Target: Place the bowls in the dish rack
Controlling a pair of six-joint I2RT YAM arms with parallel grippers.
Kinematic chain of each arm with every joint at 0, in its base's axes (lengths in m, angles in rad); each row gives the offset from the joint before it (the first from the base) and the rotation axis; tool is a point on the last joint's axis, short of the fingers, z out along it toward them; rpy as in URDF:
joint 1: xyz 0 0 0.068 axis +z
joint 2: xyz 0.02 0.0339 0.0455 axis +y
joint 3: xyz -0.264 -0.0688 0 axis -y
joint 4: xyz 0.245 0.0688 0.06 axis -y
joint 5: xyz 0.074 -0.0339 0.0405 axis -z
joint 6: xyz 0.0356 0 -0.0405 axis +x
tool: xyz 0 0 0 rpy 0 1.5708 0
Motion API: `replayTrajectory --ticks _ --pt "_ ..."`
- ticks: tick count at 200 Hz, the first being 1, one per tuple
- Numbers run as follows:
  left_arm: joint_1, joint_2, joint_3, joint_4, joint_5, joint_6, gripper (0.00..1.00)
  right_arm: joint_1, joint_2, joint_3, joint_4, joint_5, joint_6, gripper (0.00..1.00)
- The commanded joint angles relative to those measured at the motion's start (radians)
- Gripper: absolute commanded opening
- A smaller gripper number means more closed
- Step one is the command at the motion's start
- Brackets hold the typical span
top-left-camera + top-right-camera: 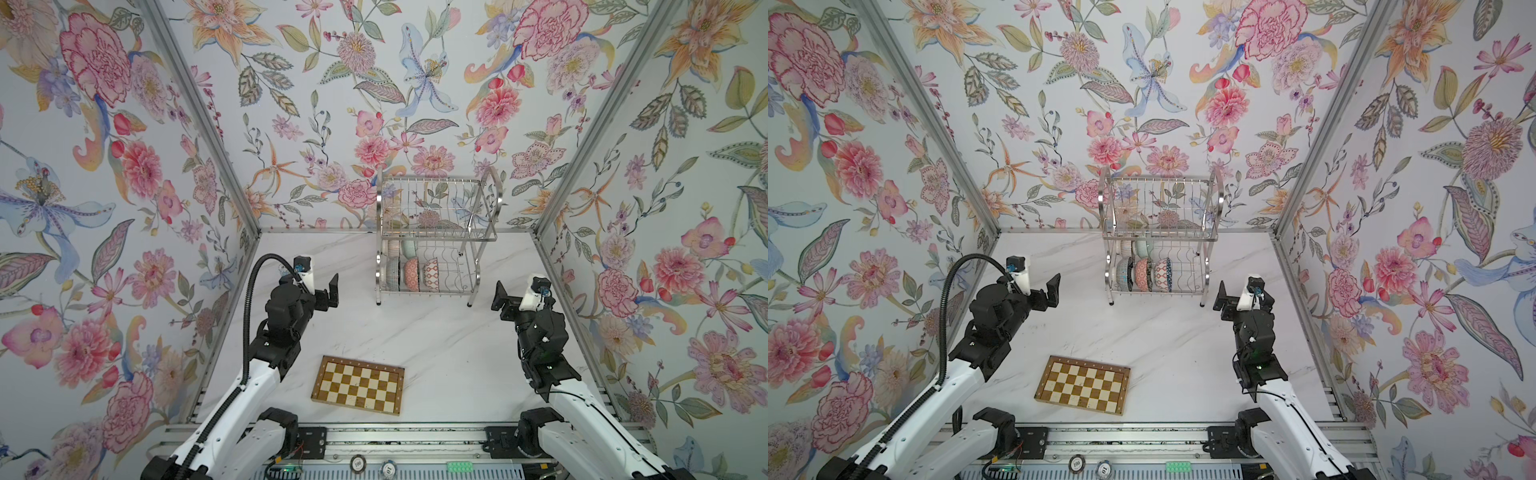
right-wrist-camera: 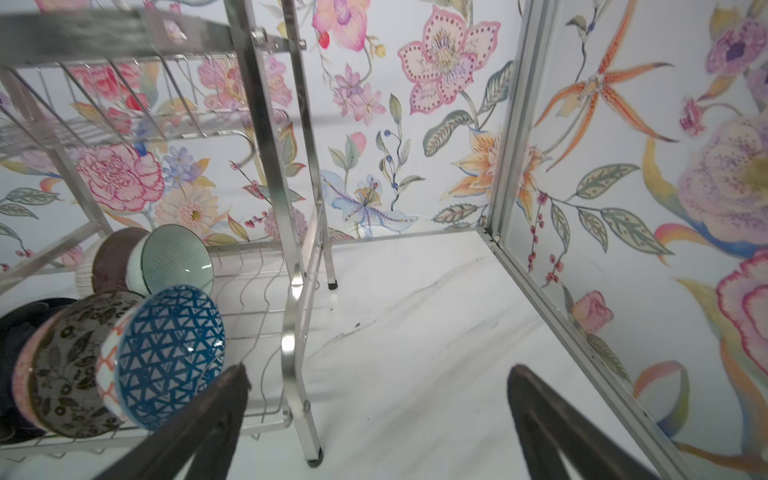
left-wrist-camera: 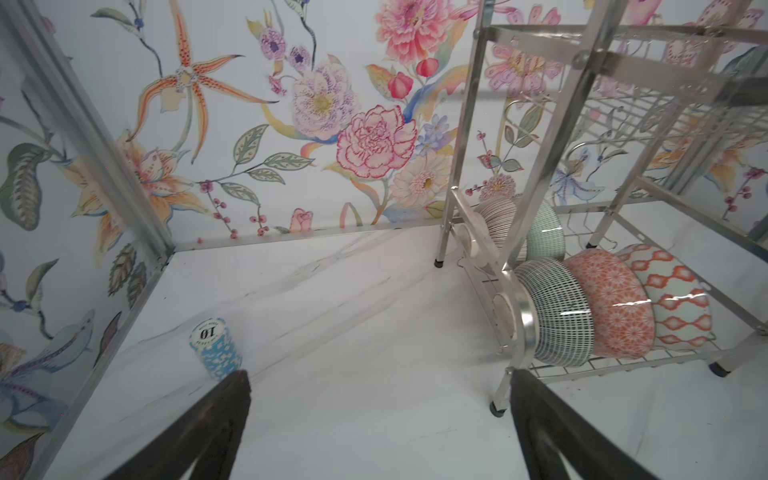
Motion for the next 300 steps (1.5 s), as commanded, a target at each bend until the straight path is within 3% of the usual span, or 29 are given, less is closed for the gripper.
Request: replayTrajectory --ticks 1,42,97,179,193,214,261,300 --pt "0.05 0.001 -0.088 0.139 -0.126 -0.055 0.99 -0.041 0.034 -0.054 0.11 0.043 0.017 0.99" --pt "0.17 0.115 -0.195 0.3 -0.17 -0.113 0.99 -0.154 0.189 -0.112 0.231 -0.019 0.105 0.98" --pt "0.234 0.327 -0.218 0.465 -0.17 -0.073 0.99 -0.213 0.44 -0.101 0.409 -0.057 0.102 0.98" --pt "0.316 0.592 -0.159 0.673 -0.066 -0.013 0.99 -0.247 0.57 0.003 0.394 -0.11 0.044 0.97" --pt "0.32 0.603 -0.133 0.632 -0.055 -0.01 0.99 -0.252 0.631 -0.007 0.494 -0.108 0.039 0.98" --pt "0.32 0.601 -0.136 0.64 -0.044 -0.008 0.99 -0.251 0.69 0.017 0.496 -0.122 0.032 0.97" --pt "0.312 0.594 -0.227 0.798 0.008 0.024 0.99 -0.227 0.728 -0.023 0.6 -0.092 0.009 0.99" --pt "0.289 0.645 -0.292 0.962 -0.012 0.045 0.99 -0.209 0.735 -0.025 0.612 -0.022 0.012 0.99"
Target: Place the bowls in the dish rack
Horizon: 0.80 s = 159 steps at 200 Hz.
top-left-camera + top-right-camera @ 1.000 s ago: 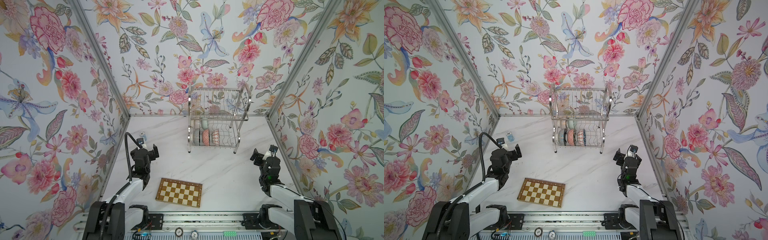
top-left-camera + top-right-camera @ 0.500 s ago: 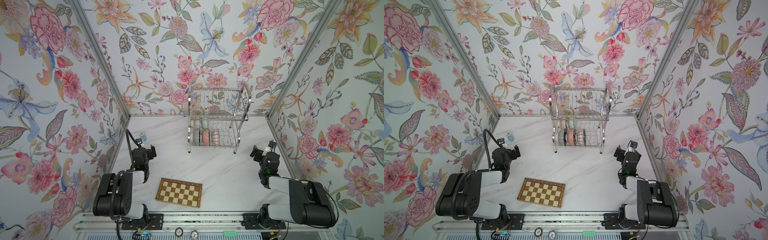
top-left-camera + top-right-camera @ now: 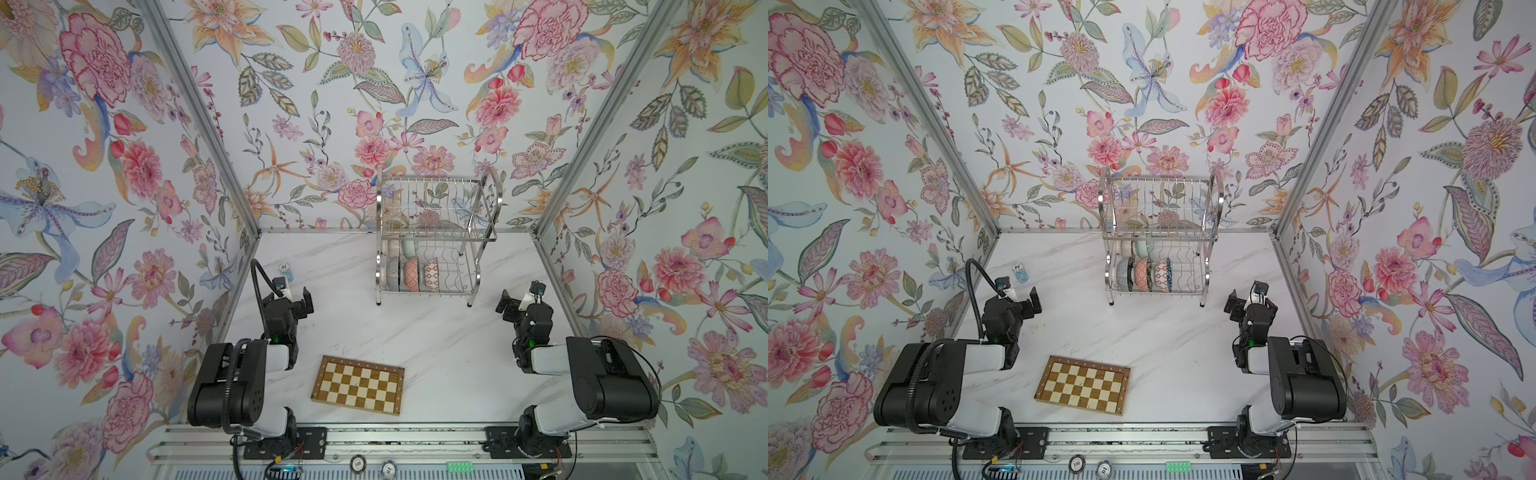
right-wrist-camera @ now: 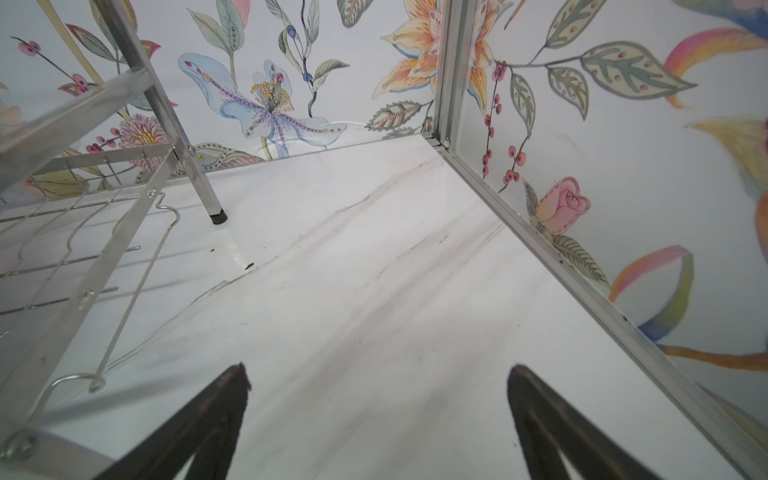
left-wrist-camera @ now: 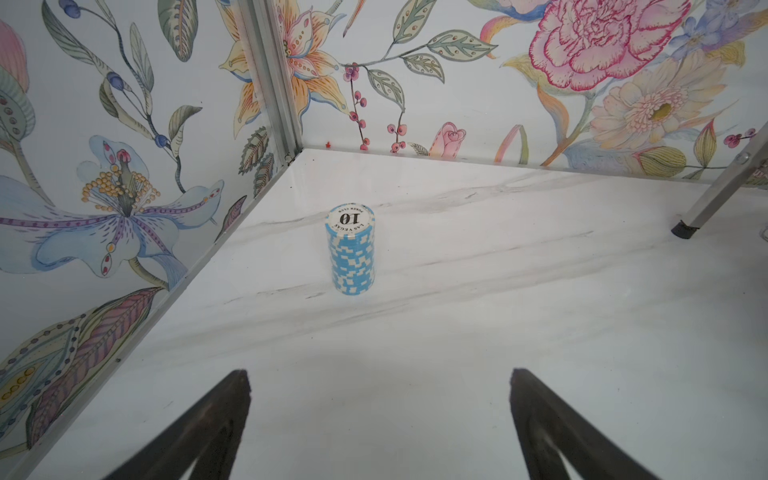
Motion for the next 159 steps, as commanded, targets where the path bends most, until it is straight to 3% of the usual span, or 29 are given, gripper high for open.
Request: replayTrajectory --ticks 1,22,100,159 --pt "-0.014 0.038 -0.033 0.146 0.003 0.035 0.99 0.002 0.015 -0.011 0.045 0.051 -0.01 0.98" --pt "-0.023 0.046 -0.034 0.16 -0.002 0.046 0.99 -0.002 0.022 -0.01 0.055 0.099 0.014 0.99" --pt "-0.047 0.046 -0.037 0.179 -0.085 0.054 0.99 -0.001 0.019 -0.015 0.058 0.109 0.015 0.98" --pt "-0.048 0.045 -0.043 0.187 -0.082 0.054 0.99 -0.006 0.019 -0.01 0.049 0.101 0.018 0.99"
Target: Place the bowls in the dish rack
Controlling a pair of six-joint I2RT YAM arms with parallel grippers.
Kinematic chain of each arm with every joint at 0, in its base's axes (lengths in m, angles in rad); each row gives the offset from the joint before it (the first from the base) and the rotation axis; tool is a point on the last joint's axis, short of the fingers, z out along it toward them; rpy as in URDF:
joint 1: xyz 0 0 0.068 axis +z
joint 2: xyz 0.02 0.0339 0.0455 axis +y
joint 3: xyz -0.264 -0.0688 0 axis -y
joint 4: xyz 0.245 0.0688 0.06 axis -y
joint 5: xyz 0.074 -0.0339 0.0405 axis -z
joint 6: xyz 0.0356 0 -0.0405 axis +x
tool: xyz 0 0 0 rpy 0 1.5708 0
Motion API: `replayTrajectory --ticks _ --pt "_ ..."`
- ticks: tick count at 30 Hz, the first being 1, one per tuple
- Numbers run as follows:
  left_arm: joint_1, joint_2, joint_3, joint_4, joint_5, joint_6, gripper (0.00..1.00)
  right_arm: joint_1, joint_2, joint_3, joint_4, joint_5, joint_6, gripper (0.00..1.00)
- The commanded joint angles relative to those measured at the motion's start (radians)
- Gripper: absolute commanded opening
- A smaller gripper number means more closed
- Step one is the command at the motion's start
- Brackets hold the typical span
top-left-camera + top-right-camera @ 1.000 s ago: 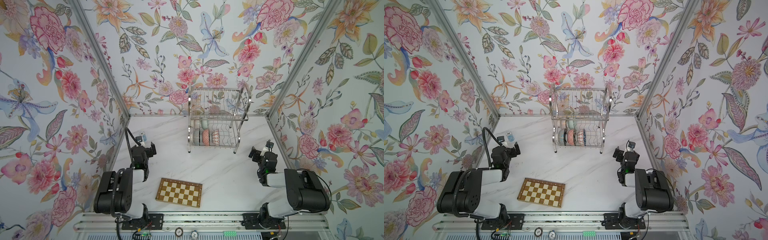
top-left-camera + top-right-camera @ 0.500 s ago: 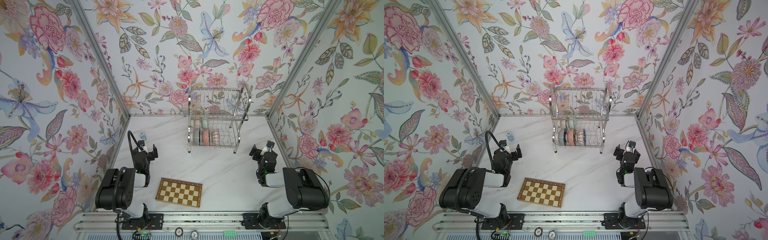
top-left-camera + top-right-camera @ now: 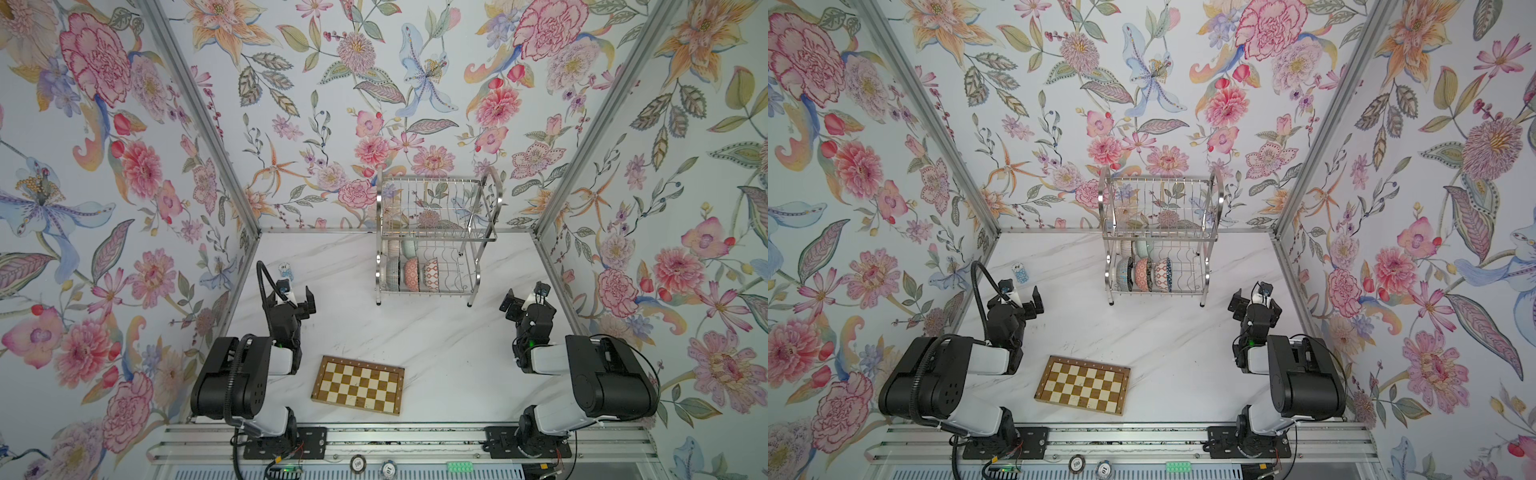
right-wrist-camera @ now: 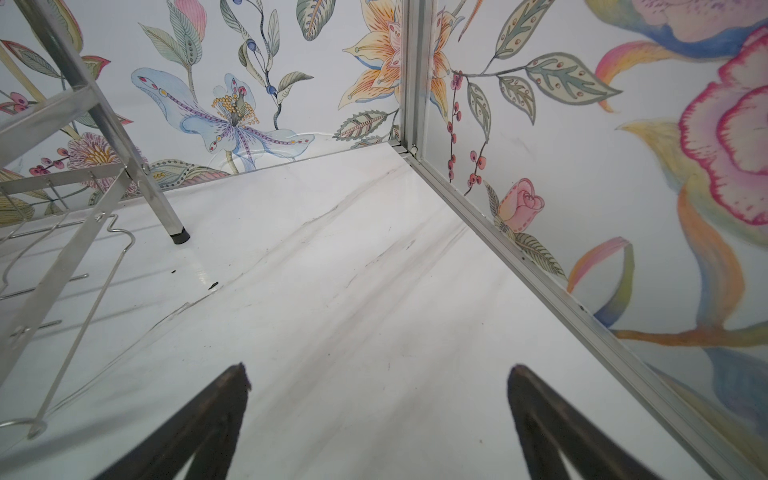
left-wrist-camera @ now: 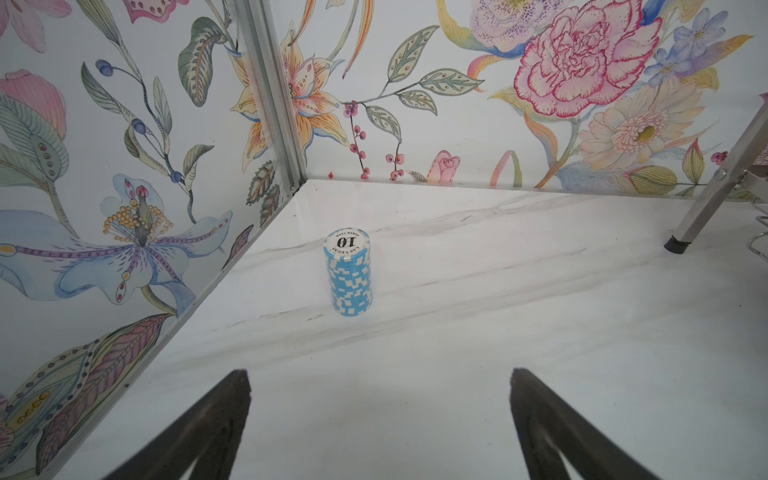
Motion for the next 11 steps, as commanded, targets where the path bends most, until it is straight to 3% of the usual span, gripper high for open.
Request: replayTrajectory --ticks 1,11 --pt "-0.006 0.008 -0.014 0.04 -0.024 0.018 0.99 0.002 0.013 -0.01 0.032 0.018 0.002 0.99" --pt "-0.006 0.007 -0.013 0.039 -0.024 0.018 0.99 -0.011 0.009 -0.008 0.019 -0.011 0.008 0.99"
